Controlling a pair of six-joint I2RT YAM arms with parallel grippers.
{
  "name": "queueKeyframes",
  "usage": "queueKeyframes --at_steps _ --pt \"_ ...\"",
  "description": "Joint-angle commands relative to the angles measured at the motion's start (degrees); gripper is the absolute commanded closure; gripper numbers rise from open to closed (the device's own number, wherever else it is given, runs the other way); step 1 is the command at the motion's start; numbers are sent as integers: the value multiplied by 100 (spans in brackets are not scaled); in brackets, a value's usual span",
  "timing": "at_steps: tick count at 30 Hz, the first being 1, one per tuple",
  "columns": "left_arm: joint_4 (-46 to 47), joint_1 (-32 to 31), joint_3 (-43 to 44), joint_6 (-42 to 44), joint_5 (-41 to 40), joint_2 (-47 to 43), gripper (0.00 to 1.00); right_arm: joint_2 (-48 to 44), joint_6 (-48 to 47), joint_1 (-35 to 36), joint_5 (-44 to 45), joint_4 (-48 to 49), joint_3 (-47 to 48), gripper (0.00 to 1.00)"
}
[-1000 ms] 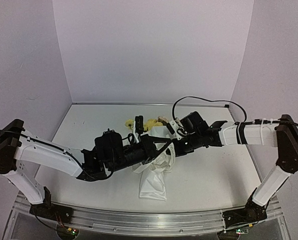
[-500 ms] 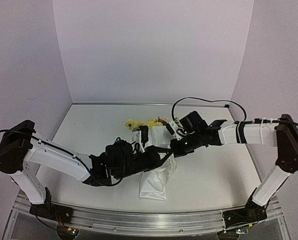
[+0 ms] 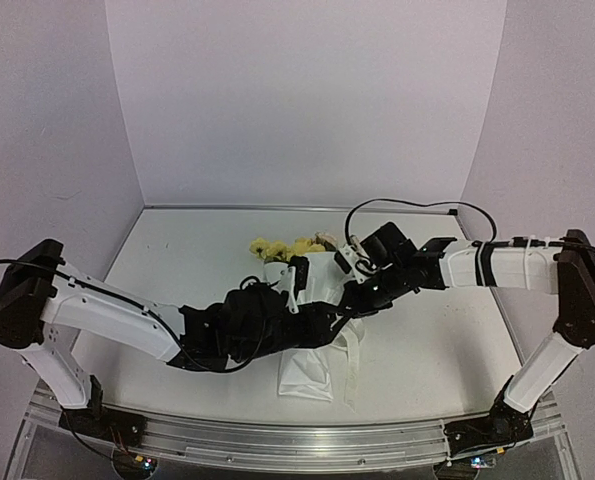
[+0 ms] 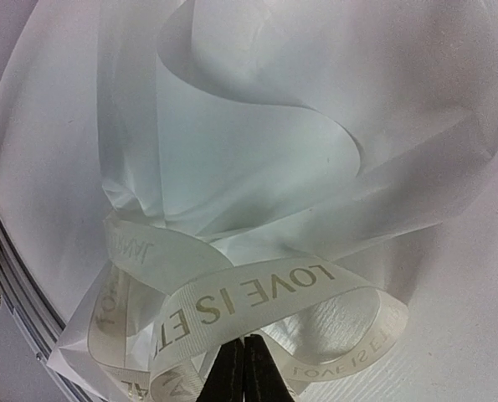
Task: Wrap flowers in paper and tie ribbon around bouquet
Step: Cross the half-tied ribbon over the folded bouquet.
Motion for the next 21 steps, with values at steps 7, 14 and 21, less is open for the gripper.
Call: queueKeyframes --at_steps 7,14,21 --pt "-456 522 -1051 1544 -764 -2177 73 -594 -710 681 661 -1057 554 100" --pt "-681 1318 -1220 2770 770 -2508 75 -403 -1186 1278 1356 -1684 978 100" --pt "-1081 1374 -853 3689 1828 -1919 75 -303 -975 1414 2217 -1724 1038 100"
